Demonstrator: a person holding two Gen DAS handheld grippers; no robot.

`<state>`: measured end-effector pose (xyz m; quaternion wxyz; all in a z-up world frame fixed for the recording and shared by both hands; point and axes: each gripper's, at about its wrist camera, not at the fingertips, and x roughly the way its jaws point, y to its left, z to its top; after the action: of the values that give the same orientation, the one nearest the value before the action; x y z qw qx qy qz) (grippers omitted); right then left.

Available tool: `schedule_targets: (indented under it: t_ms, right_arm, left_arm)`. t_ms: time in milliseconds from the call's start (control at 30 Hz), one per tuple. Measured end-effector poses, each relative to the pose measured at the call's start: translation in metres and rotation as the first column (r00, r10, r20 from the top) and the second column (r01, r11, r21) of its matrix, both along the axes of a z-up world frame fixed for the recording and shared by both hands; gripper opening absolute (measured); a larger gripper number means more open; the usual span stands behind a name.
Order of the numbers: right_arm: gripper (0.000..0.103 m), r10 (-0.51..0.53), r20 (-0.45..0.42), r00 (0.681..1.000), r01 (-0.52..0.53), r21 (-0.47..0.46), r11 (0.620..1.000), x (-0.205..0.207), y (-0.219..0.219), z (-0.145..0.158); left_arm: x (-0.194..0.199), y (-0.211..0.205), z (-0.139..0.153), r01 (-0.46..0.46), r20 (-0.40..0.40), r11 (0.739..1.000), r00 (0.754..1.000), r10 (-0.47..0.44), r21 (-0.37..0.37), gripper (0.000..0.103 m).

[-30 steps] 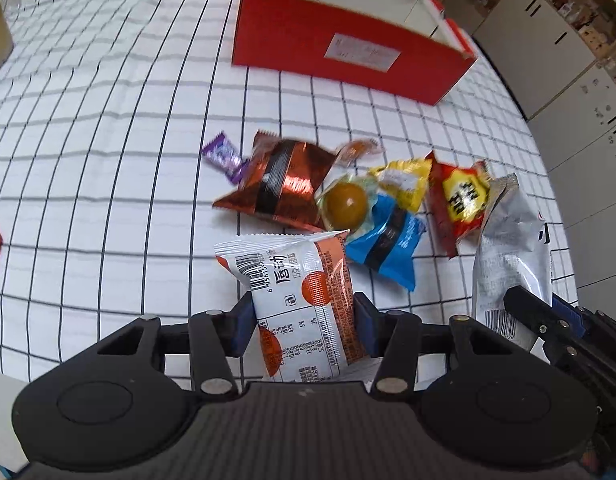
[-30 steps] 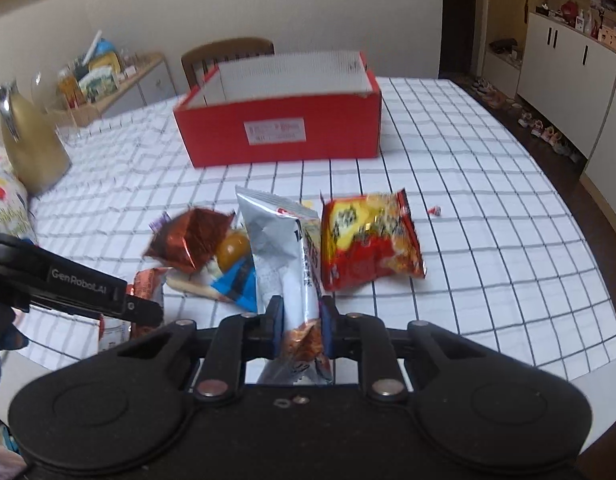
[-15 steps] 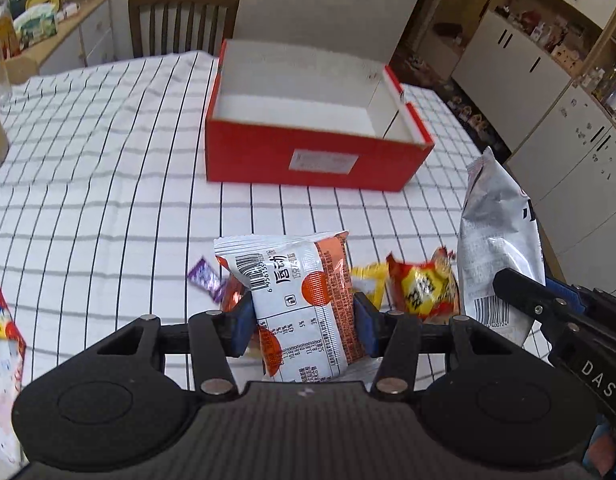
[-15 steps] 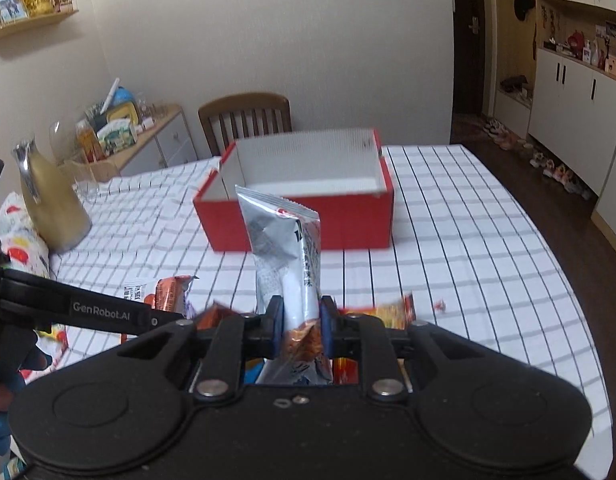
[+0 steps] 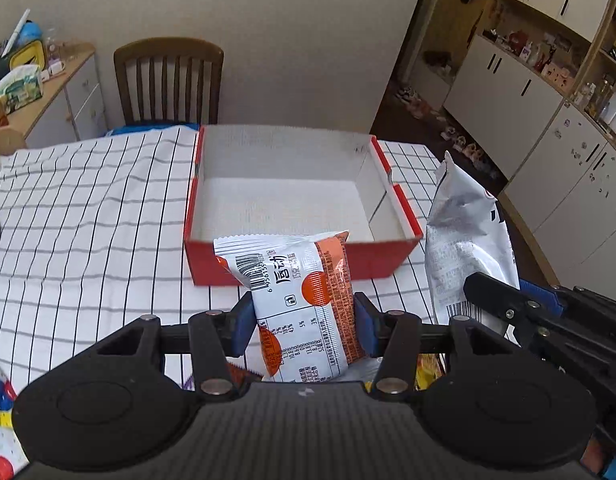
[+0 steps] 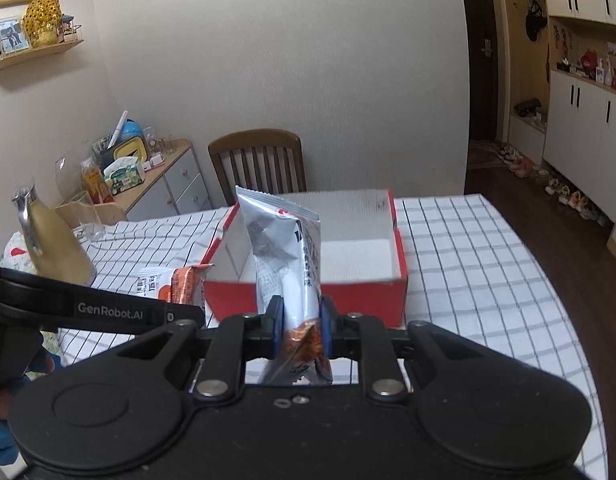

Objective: Organize snacks
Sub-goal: 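Carry both packets over the red box and lower them inside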

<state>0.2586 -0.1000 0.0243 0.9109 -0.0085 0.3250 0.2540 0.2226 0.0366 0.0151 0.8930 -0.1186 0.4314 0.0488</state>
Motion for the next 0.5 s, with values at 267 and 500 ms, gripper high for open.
schedule_targets:
  t_ms: [267,500]
  right_arm:
    - [0.018,0.005,0.031,0.999,-0.004,-0.019,1.000,0.046,0.013,0.006]
    - [0.018,0.010,0.044,0.999,-0.008,-0.050,0.999,0.087,0.032,0.002]
  left_arm:
    - [0.046,0.013,0.006,-0.041,0.027,0.998,0.999,0.040,0.039,0.051]
    - [0.087,0.022,0.006,-0.053,0.052,0.995,0.997,0.049,0.082,0.051]
